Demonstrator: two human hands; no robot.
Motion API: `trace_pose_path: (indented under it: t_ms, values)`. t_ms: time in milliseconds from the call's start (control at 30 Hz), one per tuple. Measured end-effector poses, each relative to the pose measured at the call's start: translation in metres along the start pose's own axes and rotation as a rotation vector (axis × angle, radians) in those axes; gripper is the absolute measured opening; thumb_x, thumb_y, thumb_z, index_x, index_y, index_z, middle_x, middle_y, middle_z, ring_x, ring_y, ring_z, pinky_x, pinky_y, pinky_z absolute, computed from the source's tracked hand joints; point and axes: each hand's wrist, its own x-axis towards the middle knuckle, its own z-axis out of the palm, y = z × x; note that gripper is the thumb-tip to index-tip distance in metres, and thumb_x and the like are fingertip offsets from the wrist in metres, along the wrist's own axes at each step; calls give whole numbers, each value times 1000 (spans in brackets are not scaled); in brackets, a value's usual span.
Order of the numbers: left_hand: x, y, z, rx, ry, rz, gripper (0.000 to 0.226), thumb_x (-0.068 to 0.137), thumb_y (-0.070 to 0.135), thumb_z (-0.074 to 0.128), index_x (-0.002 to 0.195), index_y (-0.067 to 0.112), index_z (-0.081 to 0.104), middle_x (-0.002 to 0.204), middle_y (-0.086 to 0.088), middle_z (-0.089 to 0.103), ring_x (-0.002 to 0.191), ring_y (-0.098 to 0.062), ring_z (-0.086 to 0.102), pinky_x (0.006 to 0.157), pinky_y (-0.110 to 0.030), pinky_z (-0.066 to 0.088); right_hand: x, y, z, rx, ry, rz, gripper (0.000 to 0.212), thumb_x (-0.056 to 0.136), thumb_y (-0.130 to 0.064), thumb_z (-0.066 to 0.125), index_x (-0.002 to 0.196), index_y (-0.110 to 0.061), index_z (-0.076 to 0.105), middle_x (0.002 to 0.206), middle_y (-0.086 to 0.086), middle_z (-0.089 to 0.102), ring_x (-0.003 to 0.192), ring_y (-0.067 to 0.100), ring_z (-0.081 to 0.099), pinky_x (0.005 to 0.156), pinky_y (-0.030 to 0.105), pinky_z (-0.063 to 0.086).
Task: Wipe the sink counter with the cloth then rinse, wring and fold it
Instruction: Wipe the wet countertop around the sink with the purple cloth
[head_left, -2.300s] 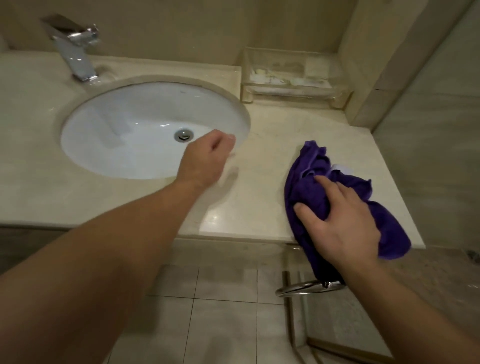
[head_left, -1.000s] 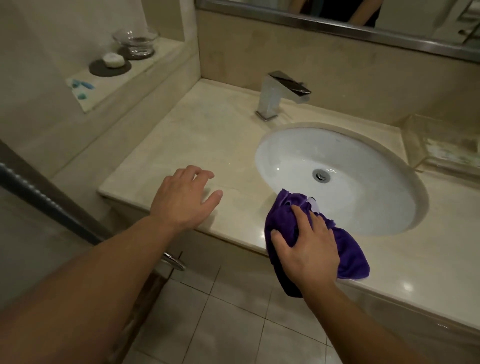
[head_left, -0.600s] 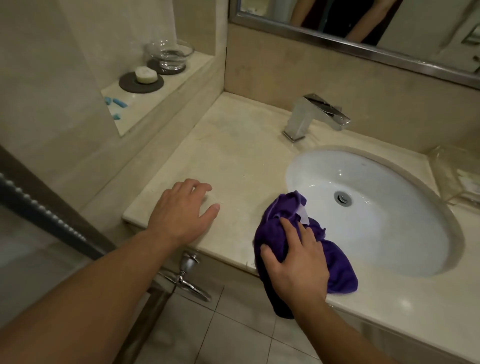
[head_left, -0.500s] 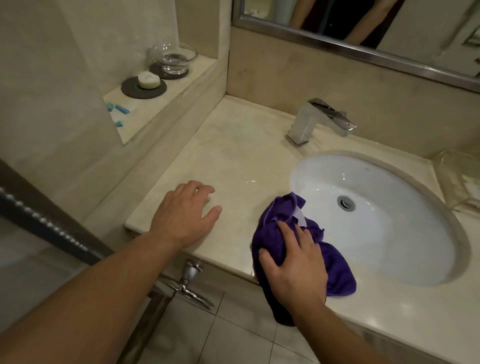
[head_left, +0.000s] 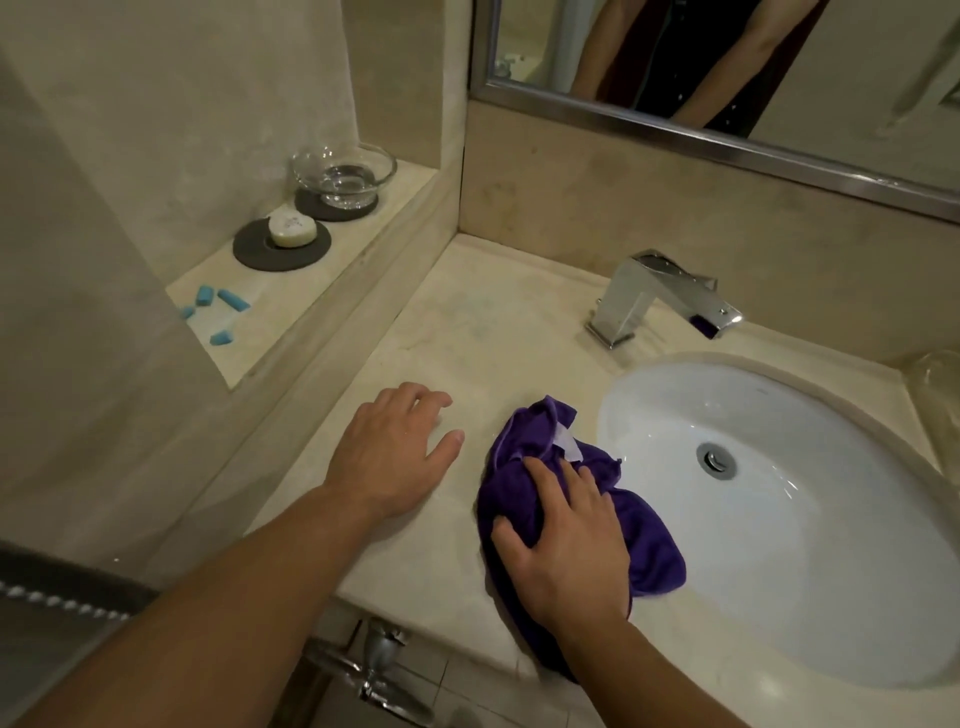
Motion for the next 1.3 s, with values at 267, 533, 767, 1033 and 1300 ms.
trace_pose_path:
  t_ms: [267,533,767,1033,1300]
  values:
    - [45,8,-4,77,-90,185,64,91,25,54,152,31,35,150,1,42,136,-21,40,110,-34,33,37,-7,-2,48,-42,-101,76,84,-69,37,156,-46,26,168,-6,23,157,18,9,124,34,1]
    - [88,19,-8,214,-265,412,50,87,30,59,137,34,56,151,6,45,139,-17,39,108,-33,32,72,2,-12,78,-155,-280,78,82,-66,44,155,-45,28,166,-11,25,156,13,13,116,25,-11]
    - [97,1,-22,263,-275,183,49,84,45,61,131,34,61,146,9,46,137,-16,38,107,-33,31,119,28,-41,82,-376,-459,89,84,-70,54,158,-43,13,165,-19,19,155,8,7,127,34,-1]
    - [103,-6,-18,246,-219,46,46,83,44,58,127,33,59,133,12,54,118,-15,50,97,-31,42,177,22,-45,34,-445,-618,83,86,-60,62,157,-36,25,164,-10,29,155,12,13,125,30,0]
    - [117,-18,-10,81,-158,-26,46,81,37,62,126,30,59,129,10,53,114,-14,50,96,-28,43,220,9,-48,-103,-441,-726,85,88,-63,59,159,-33,22,167,-7,23,157,17,7,127,41,2]
